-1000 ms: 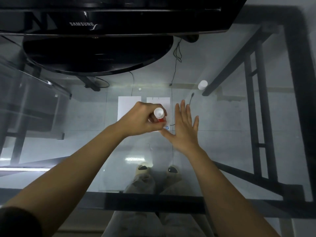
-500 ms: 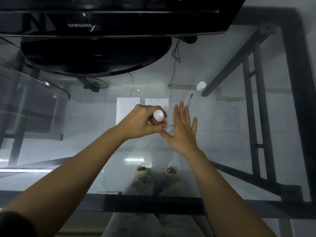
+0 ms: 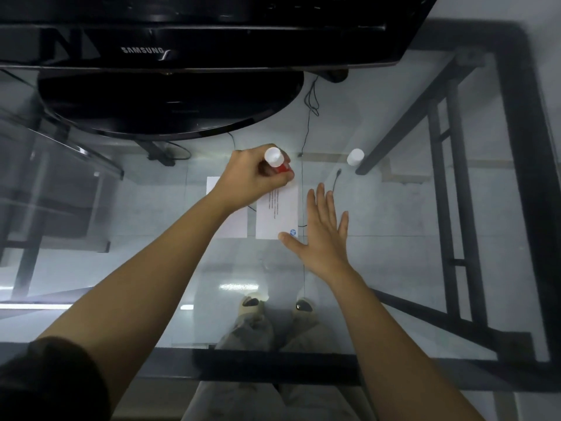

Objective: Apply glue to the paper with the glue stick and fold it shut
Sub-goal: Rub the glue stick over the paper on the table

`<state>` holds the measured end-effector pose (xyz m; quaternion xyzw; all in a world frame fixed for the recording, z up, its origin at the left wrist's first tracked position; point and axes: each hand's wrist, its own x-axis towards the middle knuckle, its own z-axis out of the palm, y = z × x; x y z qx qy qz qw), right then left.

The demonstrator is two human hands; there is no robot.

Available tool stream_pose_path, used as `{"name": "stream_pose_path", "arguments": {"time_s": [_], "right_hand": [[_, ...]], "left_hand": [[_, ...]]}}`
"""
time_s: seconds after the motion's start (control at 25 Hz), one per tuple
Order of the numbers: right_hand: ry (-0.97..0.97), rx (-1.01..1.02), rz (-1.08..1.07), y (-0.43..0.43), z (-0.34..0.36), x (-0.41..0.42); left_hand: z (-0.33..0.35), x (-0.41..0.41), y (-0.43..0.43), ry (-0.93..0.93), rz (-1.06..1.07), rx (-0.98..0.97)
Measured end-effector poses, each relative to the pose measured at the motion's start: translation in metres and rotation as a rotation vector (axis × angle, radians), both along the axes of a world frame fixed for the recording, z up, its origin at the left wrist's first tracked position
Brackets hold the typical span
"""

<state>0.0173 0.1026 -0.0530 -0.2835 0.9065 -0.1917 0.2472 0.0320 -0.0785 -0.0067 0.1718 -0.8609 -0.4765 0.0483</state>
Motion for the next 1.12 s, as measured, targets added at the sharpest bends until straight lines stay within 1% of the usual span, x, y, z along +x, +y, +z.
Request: {"name": "stream_pose_path", "arguments": {"time_s": [0.04,0.12,0.16,0.2,0.24,0.28,0.36,0.44,0.52,0.56,0.64,0.68,0.72,1.0,1.12], "right_hand": [[0.002,0.001,-0.001,0.000,0.000,0.000],[0.008,0.006,-0.004,-0.001,0.000,0.000],[0.007,0.006,-0.005,-0.001,0.000,0.000],[0.005,0.006,-0.004,-0.002,0.000,0.000],[0.004,0.006,-0.003,-0.002,0.000,0.000],[0.002,0.006,-0.001,-0.002,0.001,0.001],[-0.003,0.005,-0.001,-0.002,0.002,0.001],[-0.007,0.007,0.002,-0.001,0.003,0.000],[-0.013,0.007,0.006,-0.001,0.004,-0.001],[-0.019,0.003,0.005,-0.001,0.005,-0.001],[-0.026,0.001,0.002,-0.001,0.005,0.000],[-0.026,0.005,0.003,-0.001,0.006,0.000],[-0.024,0.009,0.003,-0.001,0.006,0.000],[-0.007,0.023,-0.007,-0.001,0.002,0.000],[0.003,0.025,-0.003,-0.001,0.000,-0.001]], "left_hand": [[-0.001,0.006,0.000,0.016,0.116,0.229],[0.000,0.015,0.000,0.068,0.361,0.786],[-0.001,0.017,-0.001,0.088,0.471,0.993],[-0.001,0.017,-0.005,0.088,0.558,1.116],[-0.002,0.015,-0.009,0.069,0.612,1.179],[-0.001,0.011,-0.012,0.035,0.632,1.197],[0.000,0.002,-0.017,-0.065,0.594,1.135],[0.002,-0.011,-0.020,-0.147,0.469,1.001],[0.006,-0.026,-0.022,-0.143,0.342,0.848],[0.009,-0.034,-0.022,-0.131,0.279,0.715],[0.012,-0.048,-0.020,-0.120,0.129,0.368],[0.011,-0.054,-0.017,-0.107,0.062,0.225],[0.010,-0.059,-0.013,-0.087,0.014,0.126],[-0.005,-0.077,0.006,-0.002,-0.124,-0.144],[-0.002,-0.075,0.006,-0.039,-0.143,-0.126]]}}
